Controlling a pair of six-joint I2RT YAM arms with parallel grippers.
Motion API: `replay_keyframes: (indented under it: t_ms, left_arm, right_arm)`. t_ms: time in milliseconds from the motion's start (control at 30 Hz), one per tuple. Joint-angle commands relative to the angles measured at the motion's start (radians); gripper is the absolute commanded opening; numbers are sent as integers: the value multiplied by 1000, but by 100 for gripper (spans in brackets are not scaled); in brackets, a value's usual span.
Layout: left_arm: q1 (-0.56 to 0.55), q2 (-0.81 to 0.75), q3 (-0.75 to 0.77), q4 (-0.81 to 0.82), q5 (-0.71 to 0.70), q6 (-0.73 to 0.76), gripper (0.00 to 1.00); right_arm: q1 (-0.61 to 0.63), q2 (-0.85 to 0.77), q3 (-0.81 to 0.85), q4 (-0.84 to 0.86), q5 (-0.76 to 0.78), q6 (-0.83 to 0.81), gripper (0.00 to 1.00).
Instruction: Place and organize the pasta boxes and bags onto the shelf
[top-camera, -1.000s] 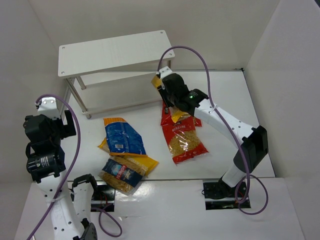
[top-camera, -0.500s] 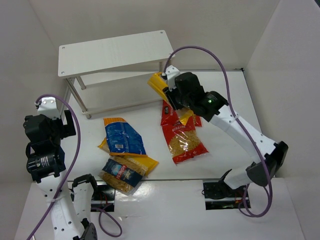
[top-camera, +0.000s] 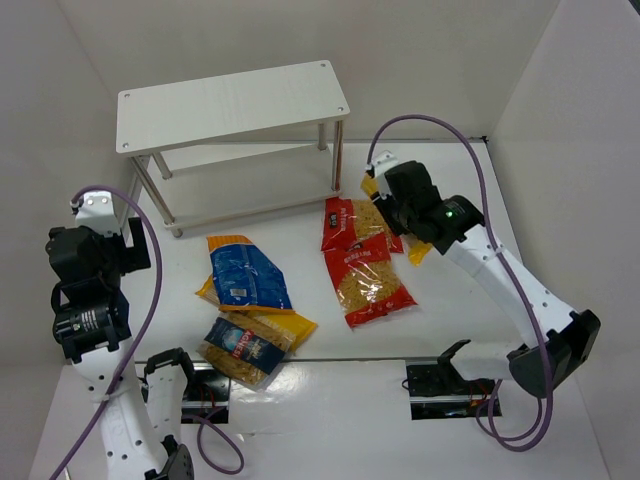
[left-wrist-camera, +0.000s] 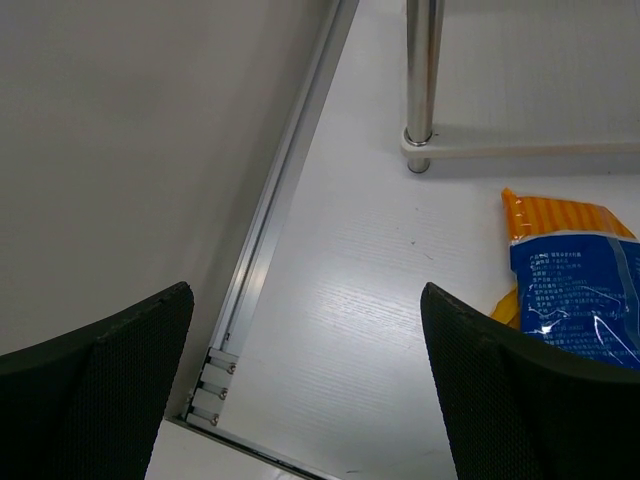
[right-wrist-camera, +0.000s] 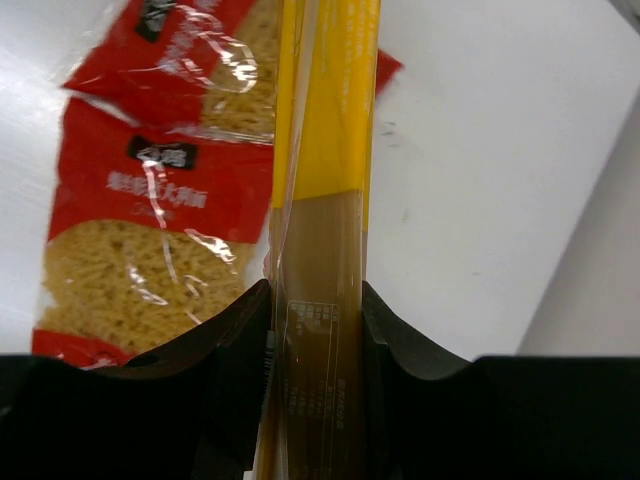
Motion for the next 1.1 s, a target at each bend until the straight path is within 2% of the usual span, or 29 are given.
replay_keyframes:
  t_ms: [0,200,567,1067]
  left_arm:
    - [4,-1,22,61,9,10,100]
    - [4,8,22,61,19,10,100]
    - [4,8,40,41,19,10,100]
    - [4,-19,49,2,-9,19,100]
  right_arm:
    - [-37,-104,32,131,143,-20,0]
    - [-58,-92,81,203,278,9,0]
    - [-58,43,258,329,278,31,0]
    - [-71,268,615,349,194,66,0]
